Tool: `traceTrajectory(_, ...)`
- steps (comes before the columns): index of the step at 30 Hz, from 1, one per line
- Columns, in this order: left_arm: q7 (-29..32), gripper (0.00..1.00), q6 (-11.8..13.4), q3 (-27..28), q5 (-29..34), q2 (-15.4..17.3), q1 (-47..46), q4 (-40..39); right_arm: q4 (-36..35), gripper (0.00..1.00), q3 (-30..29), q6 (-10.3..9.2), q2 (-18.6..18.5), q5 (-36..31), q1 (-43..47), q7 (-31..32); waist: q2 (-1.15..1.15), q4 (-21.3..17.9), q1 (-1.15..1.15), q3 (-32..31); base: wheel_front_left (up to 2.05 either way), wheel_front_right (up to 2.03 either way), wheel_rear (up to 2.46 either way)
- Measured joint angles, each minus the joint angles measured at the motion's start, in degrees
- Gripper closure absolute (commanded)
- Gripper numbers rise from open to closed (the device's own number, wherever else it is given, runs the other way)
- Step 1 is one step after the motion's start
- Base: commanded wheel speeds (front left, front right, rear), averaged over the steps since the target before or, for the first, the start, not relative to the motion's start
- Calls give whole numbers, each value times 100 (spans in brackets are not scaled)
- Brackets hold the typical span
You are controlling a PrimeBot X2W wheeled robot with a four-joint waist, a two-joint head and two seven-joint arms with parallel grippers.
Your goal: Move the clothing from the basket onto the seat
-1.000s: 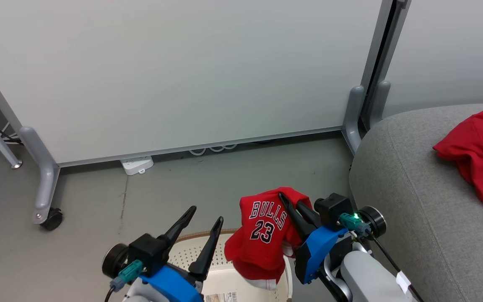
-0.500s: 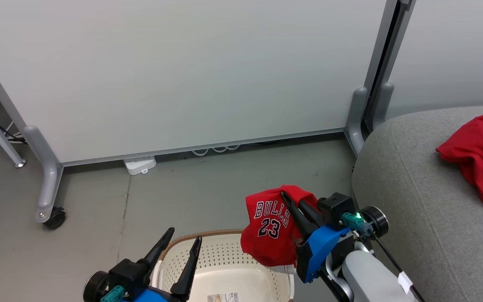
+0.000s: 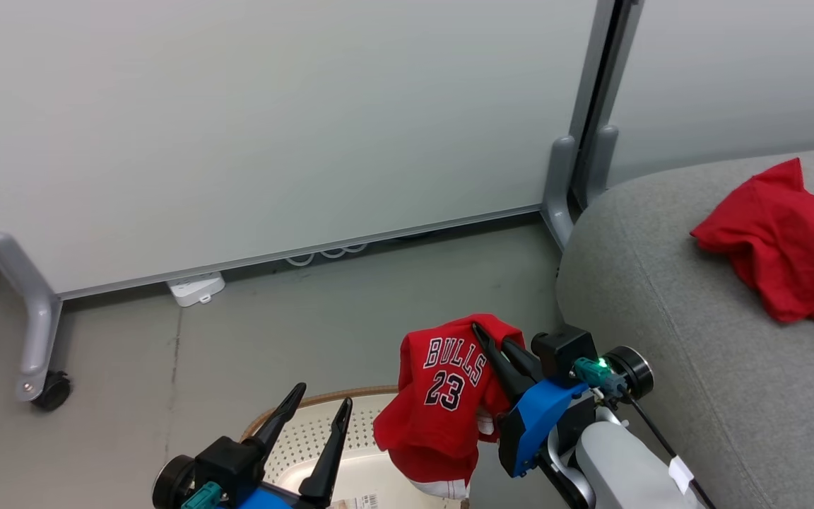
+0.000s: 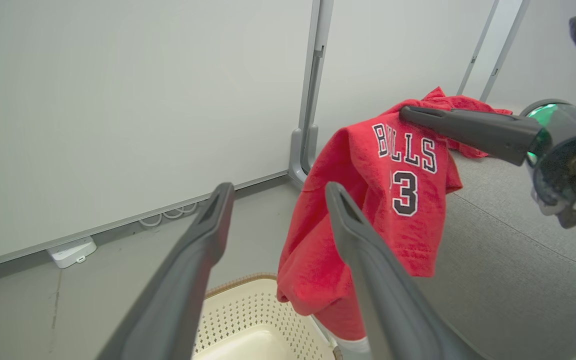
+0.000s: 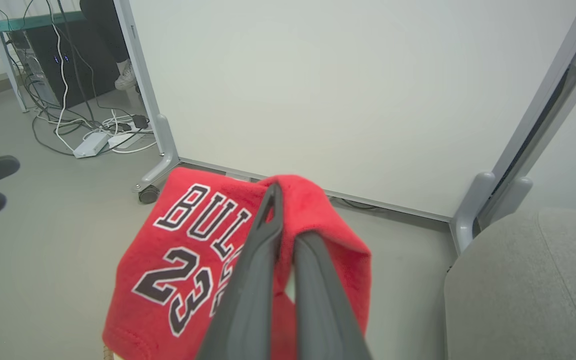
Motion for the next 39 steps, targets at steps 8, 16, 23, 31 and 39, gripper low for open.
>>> traceTrajectory(8,0,0,0,-60,-22,-9,-40,-22,-10,100,73,-1,-1,-8,-25,16,0,-643,0,62,0,0,0)
traceTrajectory(16,0,0,-1,-141,-21,-23,-153,-16,-14,100,36,0,-1,-35,-65,16,0,-1447,0,125,0,0,0)
traceTrajectory(23,0,0,-1,-179,-23,1,-210,2,12,100,-49,0,-3,-29,-66,-5,0,-2091,0,190,0,0,0)
traceTrajectory(31,0,0,-1,-196,-27,4,-232,7,41,100,-67,0,-2,-2,-65,-52,0,-2549,0,240,0,0,0)
traceTrajectory(39,0,0,-2,-243,-49,22,-238,9,85,100,-130,0,-1,-2,-59,-62,0,-2576,0,267,0,0,0)
